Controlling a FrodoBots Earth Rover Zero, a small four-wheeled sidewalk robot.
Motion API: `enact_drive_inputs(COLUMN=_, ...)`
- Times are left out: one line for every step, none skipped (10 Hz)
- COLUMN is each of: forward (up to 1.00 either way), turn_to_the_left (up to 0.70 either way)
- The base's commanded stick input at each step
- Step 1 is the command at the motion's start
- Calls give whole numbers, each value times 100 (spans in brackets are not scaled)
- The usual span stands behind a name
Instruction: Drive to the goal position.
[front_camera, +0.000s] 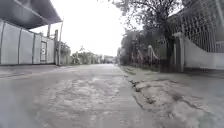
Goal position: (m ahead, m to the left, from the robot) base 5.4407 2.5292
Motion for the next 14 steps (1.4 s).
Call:
enact_drive_inputs(forward=100, turn_to_the_left=-3)
enact_drive_inputs(forward=100, turn_to_the_left=-3)
enact_drive_inputs(forward=100, turn_to_the_left=-15)
enact_drive_inputs(forward=100, turn_to_the_left=-40)
enact_drive_inputs(forward=100, turn_to_the_left=-40)
enact_drive_inputs(forward=100, turn_to_the_left=-29)
enact_drive_inputs(forward=100, turn_to_the_left=-9)
enact_drive_inputs(forward=100, turn_to_the_left=-3)
enact_drive_inputs(forward=100, turn_to_the_left=-3)
enact_drive_inputs(forward=100, turn_to_the_left=-2)
enact_drive_inputs(forward=100, turn_to_the_left=-2)
enact_drive_inputs(forward=100, turn_to_the_left=-2)
enact_drive_inputs(forward=100, turn_to_the_left=-2)
enact_drive_inputs(forward=100, turn_to_the_left=-3)
